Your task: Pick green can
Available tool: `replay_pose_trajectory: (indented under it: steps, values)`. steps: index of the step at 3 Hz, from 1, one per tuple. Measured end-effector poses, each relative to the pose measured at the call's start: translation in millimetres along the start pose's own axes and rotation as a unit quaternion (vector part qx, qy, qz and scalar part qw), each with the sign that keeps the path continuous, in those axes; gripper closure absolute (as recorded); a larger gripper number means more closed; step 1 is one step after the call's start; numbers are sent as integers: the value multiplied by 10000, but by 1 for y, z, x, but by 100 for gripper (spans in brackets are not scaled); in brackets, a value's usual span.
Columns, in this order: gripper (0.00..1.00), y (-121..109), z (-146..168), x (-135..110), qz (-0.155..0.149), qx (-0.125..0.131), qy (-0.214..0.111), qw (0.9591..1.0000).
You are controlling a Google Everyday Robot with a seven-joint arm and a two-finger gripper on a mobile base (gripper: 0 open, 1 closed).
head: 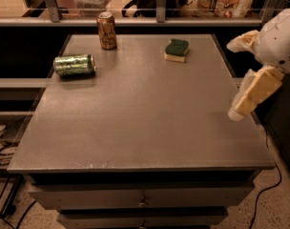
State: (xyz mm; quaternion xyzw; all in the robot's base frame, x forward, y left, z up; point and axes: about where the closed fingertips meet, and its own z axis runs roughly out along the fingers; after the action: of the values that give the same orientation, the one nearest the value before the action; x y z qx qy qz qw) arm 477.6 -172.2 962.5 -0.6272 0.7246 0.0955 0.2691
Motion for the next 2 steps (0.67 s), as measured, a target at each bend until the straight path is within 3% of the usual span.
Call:
replay_pose_trajectory:
  steps: [1,2]
  values:
    - [0,-18,35,-37,-53,-323,-661,9973]
    - [0,-49,94,-107,-637,-233,-828,9943]
